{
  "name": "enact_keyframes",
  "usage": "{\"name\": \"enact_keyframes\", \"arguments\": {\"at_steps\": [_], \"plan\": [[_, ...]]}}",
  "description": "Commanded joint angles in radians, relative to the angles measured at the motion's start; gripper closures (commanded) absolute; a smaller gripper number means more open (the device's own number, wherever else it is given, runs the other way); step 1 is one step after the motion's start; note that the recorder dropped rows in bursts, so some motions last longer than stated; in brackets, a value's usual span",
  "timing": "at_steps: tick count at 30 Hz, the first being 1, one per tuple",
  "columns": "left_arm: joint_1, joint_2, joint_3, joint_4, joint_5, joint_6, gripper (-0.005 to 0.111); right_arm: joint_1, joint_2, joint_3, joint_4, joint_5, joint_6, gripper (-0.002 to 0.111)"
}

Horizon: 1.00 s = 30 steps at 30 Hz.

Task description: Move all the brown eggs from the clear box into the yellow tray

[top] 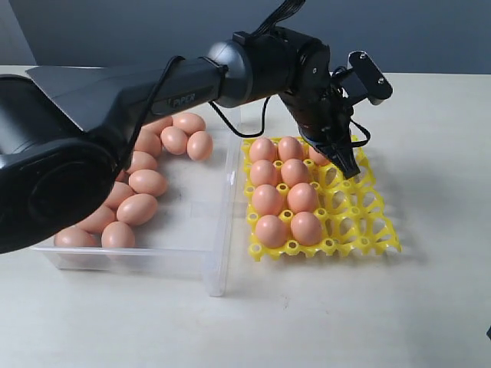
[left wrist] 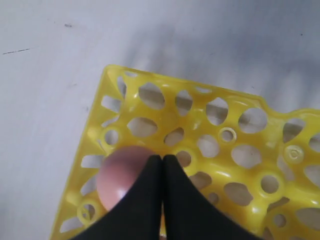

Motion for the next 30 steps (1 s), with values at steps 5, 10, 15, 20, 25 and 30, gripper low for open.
{"name": "enact_keyframes", "arguments": {"at_steps": [5, 10, 15, 20, 25, 30], "plan": [[-0.001, -0.02, 0.004, 0.009, 0.002, -0.016, 0.106, 0.001, 0.0, -0.003, -0.002, -0.012, 0.0, 0.107], [-0.001, -0.02, 0.004, 0.012, -0.096, -0.027, 0.106, 0.001, 0.0, -0.003, -0.002, -0.012, 0.0, 0.107], [-0.001, -0.001, 0.004, -0.007, -0.186, -0.043, 0.106, 0.001, 0.0, -0.003, -0.002, -0.012, 0.0, 0.107], [-0.001, 0.03, 0.004, 0.023, -0.154, -0.043, 0.106, 0.001, 0.0, -0.003, -0.002, -0.012, 0.0, 0.107], [0.009, 0.03, 0.004, 0.027, -0.091, -0.043, 0.106, 0.001, 0.0, -0.003, -0.002, -0.012, 0.0, 0.107], [0.009, 0.015, 0.004, 0.038, -0.059, -0.043, 0.106, 0.001, 0.0, -0.003, -0.002, -0.012, 0.0, 0.107]]}}
